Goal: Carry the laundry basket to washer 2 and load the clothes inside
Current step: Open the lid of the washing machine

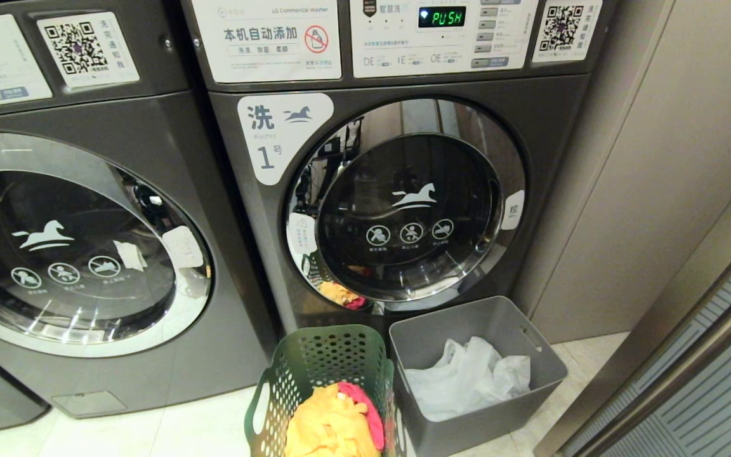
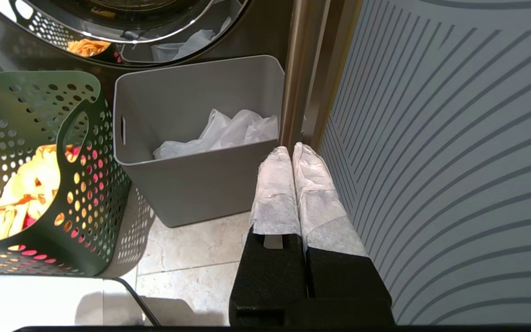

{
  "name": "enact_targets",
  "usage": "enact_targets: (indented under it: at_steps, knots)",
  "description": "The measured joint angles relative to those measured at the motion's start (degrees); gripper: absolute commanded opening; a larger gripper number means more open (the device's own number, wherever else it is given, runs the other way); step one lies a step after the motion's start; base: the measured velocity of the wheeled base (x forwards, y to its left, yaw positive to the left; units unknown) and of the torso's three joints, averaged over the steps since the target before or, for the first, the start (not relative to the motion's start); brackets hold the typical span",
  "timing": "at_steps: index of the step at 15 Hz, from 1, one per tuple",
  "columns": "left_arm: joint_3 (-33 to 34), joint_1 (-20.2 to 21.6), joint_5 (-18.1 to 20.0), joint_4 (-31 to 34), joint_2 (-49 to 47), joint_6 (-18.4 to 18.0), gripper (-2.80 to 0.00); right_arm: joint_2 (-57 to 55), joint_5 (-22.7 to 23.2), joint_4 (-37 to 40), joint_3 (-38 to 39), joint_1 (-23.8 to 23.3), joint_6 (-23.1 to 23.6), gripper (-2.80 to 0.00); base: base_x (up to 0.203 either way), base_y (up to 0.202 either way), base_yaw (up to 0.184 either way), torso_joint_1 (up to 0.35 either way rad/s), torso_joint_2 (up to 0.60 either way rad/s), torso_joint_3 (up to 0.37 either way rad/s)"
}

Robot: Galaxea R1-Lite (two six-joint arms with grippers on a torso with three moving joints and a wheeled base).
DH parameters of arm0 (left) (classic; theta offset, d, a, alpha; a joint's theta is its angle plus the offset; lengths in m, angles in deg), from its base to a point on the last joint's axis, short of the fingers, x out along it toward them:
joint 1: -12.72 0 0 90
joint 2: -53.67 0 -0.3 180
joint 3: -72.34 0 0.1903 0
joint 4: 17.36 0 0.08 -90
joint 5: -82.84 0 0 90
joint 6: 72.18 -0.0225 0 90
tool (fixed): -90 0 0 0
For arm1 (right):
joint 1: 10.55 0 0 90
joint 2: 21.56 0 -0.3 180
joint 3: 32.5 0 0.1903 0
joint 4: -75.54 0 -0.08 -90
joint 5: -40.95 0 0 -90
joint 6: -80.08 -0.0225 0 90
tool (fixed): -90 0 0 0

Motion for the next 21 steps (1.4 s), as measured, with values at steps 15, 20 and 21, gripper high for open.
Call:
enact_targets:
  at_steps: [15,20,21]
  knots:
    - [0.0,0.0,0.4,-0.1,0.0,-0.8,-2.80,0.0,-0.2,0.0,0.0,0.0,-1.3,-2.80,0.000,0.000,0.000,0.000,0.00,0.000]
    - [-12.0,0.0,0.0,-1.7,-5.5,5.4,0.00,0.0,-0.2,0.0,0.0,0.0,-1.4,-2.80,0.000,0.000,0.000,0.000,0.00,0.000]
    - [-15.1,-0.1,0.0,-1.9,-10.0,7.5,0.00,0.0,-0.2,0.0,0.0,0.0,-1.4,-2.80,0.000,0.000,0.000,0.000,0.00,0.000]
